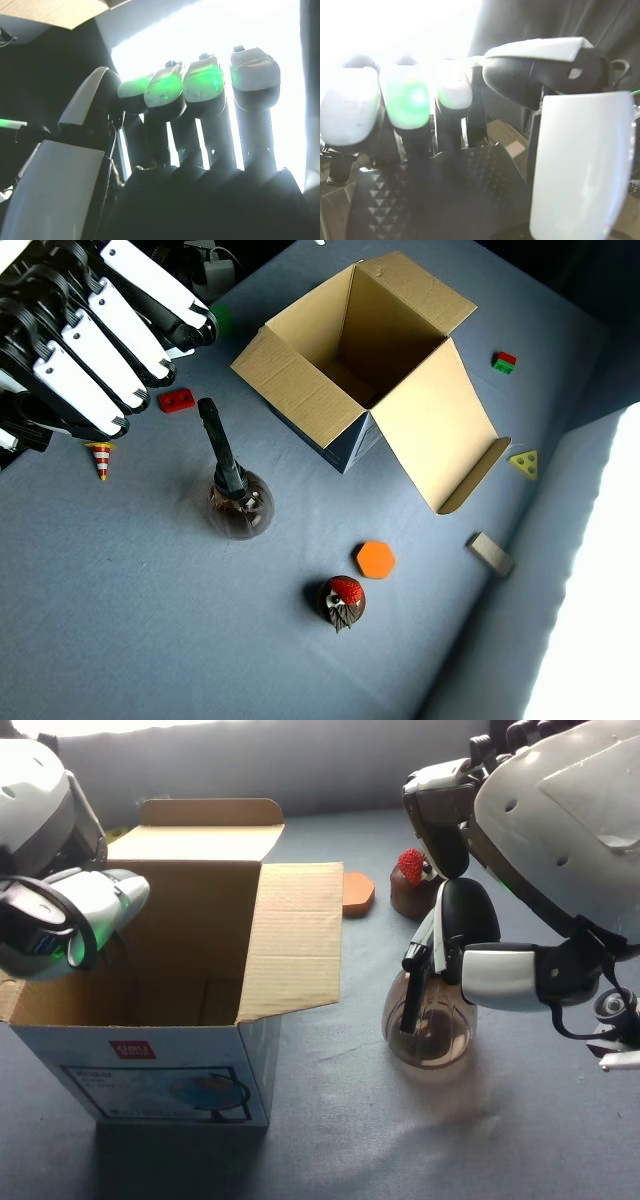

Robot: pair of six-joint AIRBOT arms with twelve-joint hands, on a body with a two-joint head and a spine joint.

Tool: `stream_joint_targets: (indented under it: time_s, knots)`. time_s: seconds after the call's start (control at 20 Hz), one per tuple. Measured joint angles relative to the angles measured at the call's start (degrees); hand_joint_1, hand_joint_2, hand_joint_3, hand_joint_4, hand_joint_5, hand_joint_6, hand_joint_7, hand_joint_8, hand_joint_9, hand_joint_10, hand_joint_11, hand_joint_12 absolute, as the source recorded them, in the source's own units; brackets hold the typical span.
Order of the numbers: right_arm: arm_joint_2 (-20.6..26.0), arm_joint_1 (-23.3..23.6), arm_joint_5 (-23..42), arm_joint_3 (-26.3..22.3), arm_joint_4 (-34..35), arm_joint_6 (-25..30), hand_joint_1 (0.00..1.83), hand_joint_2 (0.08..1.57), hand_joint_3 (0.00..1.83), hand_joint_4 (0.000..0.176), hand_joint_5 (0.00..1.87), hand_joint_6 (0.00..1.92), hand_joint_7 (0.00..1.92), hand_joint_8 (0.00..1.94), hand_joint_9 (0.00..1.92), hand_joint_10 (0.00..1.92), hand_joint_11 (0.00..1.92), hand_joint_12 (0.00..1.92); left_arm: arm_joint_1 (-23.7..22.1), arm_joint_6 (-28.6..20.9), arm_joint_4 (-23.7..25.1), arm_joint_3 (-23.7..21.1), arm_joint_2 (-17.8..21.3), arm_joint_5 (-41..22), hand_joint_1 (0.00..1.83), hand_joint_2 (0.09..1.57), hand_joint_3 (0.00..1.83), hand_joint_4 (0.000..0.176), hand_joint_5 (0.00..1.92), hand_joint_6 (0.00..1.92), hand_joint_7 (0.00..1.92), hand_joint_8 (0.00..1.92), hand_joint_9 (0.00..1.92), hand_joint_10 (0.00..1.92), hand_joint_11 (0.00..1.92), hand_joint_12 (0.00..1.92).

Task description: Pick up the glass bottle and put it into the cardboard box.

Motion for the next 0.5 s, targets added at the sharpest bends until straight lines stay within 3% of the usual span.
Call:
stream_joint_targets:
  time_s: [0.1,0.15,0.2,0.25,0.35,0.5]
  knots:
    - [0.02,0.0,-0.2,-0.02,0.15,-0.22,0.14,1.05,0.36,0.006,0.01,0.25,0.07,0.14,0.01,0.37,0.0,0.95,0.02,0.07,0.44,-0.02,0.0,-0.15,0.31,1.11,0.23,0.063,0.18,0.15,0.15,0.07,0.12,0.22,0.0,0.68]
    - [0.02,0.0,-0.35,-0.02,0.59,-0.13,0.04,1.17,0.15,0.007,0.01,0.11,0.1,0.03,0.02,0.18,0.0,0.27,0.02,0.07,0.63,-0.02,0.0,-0.26,0.3,1.2,0.05,0.061,0.22,0.03,0.16,0.01,0.16,0.07,0.0,0.57]
    - [0.0,0.0,-0.42,0.0,0.55,-0.13,0.04,1.17,0.15,0.007,0.01,0.11,0.1,0.03,0.02,0.18,0.0,0.27,0.02,0.02,0.9,-0.02,0.0,-0.24,0.3,1.2,0.05,0.061,0.22,0.03,0.16,0.01,0.16,0.07,0.0,0.57]
    - [0.0,0.0,-0.48,0.02,0.02,-0.13,0.02,1.21,0.06,0.005,0.02,0.07,0.12,0.01,0.01,0.15,0.0,0.01,0.02,0.22,1.86,-0.02,0.0,-0.07,0.3,1.21,0.02,0.061,0.23,0.02,0.15,0.0,0.15,0.04,0.0,0.51]
    - [0.02,0.02,-0.76,0.26,-0.35,-0.11,0.04,1.21,0.04,0.001,0.05,0.07,0.12,0.0,0.01,0.15,0.02,0.01,0.02,1.27,3.19,-0.02,0.0,-0.22,0.28,1.22,0.02,0.064,0.22,0.01,0.14,0.0,0.15,0.03,0.0,0.48]
    - [0.79,0.07,-6.25,3.04,0.15,3.85,0.07,1.23,0.0,0.0,0.13,0.02,0.16,0.01,0.06,0.16,0.0,0.63,0.46,1.55,2.32,-0.42,0.81,-0.07,0.24,1.24,0.01,0.068,0.21,0.0,0.13,0.0,0.14,0.01,0.0,0.44]
